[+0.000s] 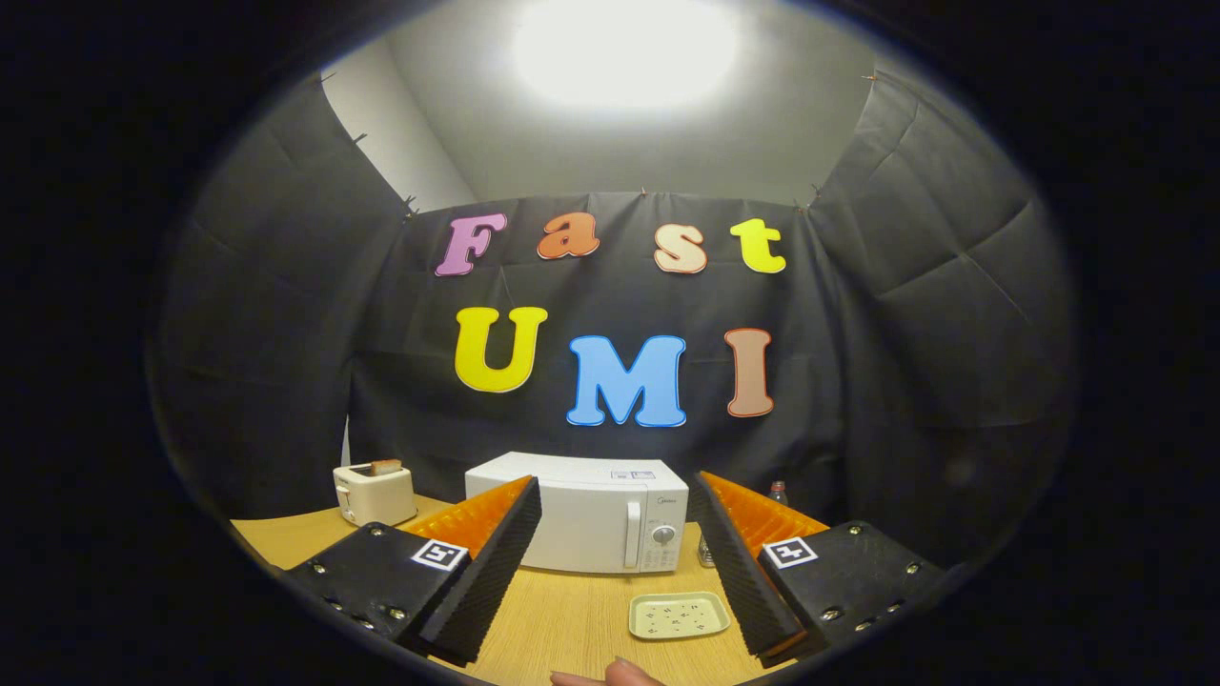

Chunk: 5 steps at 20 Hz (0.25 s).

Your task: Open the microwave, put the food inside, and close the microwave door.

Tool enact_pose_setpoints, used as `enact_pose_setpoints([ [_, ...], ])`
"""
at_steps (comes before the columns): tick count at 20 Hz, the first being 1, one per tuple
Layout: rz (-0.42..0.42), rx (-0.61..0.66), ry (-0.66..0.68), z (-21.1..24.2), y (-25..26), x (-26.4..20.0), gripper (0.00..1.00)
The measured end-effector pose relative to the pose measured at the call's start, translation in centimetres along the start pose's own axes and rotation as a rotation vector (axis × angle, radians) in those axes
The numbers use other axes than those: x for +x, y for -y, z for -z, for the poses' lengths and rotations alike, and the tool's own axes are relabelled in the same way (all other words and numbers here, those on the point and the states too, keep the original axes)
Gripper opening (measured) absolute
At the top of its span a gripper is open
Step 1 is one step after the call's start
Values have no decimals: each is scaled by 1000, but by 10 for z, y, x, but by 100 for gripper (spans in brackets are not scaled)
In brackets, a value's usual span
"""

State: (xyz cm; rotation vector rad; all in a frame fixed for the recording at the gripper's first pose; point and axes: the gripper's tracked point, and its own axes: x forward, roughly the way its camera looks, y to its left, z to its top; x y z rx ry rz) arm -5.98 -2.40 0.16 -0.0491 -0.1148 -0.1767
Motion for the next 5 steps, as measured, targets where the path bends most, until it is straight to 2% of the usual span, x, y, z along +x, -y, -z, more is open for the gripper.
enact_pose_setpoints([
  [5, -1, -2, 10, -2, -3, -1, 97],
])
